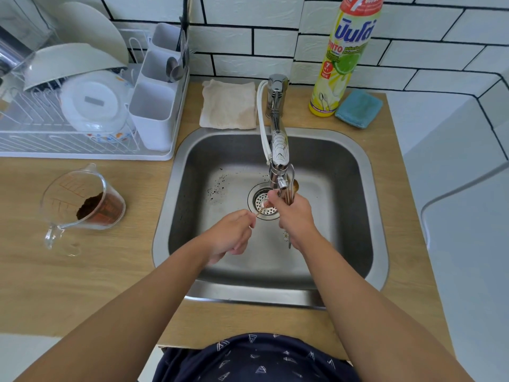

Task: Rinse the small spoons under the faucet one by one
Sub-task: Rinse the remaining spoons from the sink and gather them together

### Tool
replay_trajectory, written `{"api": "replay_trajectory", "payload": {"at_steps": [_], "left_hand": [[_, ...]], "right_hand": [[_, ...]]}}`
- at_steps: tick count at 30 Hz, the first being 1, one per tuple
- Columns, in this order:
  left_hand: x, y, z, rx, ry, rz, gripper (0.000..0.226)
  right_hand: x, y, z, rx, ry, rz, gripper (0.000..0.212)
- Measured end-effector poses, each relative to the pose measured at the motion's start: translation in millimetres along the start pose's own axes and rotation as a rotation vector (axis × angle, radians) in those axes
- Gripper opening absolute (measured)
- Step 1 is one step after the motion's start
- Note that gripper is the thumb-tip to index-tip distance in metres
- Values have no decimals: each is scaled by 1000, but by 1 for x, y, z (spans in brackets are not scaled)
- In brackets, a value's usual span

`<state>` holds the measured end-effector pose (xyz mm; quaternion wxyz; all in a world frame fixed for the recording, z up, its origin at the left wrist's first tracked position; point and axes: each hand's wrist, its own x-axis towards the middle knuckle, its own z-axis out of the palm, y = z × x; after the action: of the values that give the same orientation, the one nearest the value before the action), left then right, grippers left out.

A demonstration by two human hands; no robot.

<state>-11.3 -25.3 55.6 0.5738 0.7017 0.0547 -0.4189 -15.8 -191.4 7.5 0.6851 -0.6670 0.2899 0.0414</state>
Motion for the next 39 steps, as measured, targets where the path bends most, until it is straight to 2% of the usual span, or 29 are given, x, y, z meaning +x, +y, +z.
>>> {"api": "replay_trajectory", "payload": {"at_steps": [2,6,8,10,12,15,19,21,24,26,28,29,30,32,34,39], "left_hand": [[-2,0,-4,-130,-34,-34,20],[-2,2,-7,-265,-65,-82,23],[-2,2,-8,-262,-77,-94,24],[-2,2,-8,-272,-85,-111,31],[-2,2,-8,-283,-95,-131,39],[1,5,-6,-265,-117,-156,41],[2,2,-11,-270,-149,-171,32],[2,-1,-11,-147,-114,-114,26],[3,-3,-9,269,74,98,17],[7,-3,-10,587,223,247,15],[9,-2,-10,794,265,284,21],[9,-1,-9,826,258,276,25],[10,-1,-9,778,232,247,27],[9,-3,-8,460,117,140,30],[4,-3,-9,251,11,91,32],[-1,1,-7,294,-20,113,32]], "right_hand": [[2,-2,0,12,7,-2,18],[-4,3,-2,-30,-133,-12,23],[-6,5,-2,-40,-127,-11,29],[-3,3,-3,7,-48,23,22],[-1,0,-2,38,-2,61,25],[-4,1,-1,94,-30,86,28],[-8,2,-5,17,-71,21,17],[-6,0,-8,4,5,30,22],[-2,-1,-5,-24,74,72,31],[-2,1,-4,23,42,93,30],[-4,4,-4,42,-34,63,20],[-6,5,-5,45,-77,38,14],[-7,6,-5,39,-107,9,19],[-8,5,-6,2,-126,-44,35],[-6,4,-6,-45,-122,-99,29],[-4,5,-2,7,-99,-38,15]]}}
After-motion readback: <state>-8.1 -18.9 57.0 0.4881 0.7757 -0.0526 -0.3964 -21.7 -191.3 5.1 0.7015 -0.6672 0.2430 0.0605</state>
